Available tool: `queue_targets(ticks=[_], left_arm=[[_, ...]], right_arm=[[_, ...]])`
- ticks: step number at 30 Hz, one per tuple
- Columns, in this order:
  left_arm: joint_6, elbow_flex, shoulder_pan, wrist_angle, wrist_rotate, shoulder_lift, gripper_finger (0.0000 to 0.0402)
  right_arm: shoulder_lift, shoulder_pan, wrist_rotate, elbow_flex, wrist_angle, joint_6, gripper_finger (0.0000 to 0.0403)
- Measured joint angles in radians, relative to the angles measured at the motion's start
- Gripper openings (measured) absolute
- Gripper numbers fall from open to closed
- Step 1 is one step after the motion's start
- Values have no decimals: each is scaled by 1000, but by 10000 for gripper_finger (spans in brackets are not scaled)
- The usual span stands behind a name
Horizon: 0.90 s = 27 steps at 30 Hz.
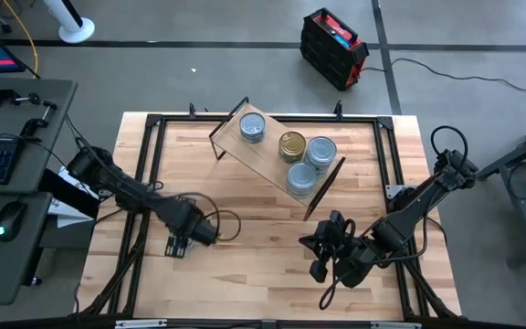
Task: Stack canned seafood by type on shelf
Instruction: Stack the blue tuna can on top of the other blue tuna cans on the shelf
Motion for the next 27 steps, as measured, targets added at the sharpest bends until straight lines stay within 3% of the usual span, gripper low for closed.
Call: queue_targets(ticks=[3, 5, 7, 11, 12, 17, 27], left_arm=[[-154, 0, -88, 45, 7, 0, 236], [-262, 0, -161, 87, 4, 0, 210], [-371, 1, -237, 110, -28, 0, 163], [-592, 1, -345, 77, -145, 0, 31], [-643, 1, -358, 78, -176, 0, 17], [-817, -28, -333, 140, -270, -2, 1], [-1060, -151, -292, 216, -232, -2, 0]], right_arm=[[0, -19, 3, 0, 0, -2, 0], [0, -33, 4, 0, 0, -21, 0], [0, -50, 4, 0, 0, -40, 0], [0, -85, 4, 0, 0, -76, 0], [0, -95, 4, 0, 0, -86, 0], [0, -142, -8, 0, 0, -125, 0], [0, -176, -100, 0, 5, -131, 0]])
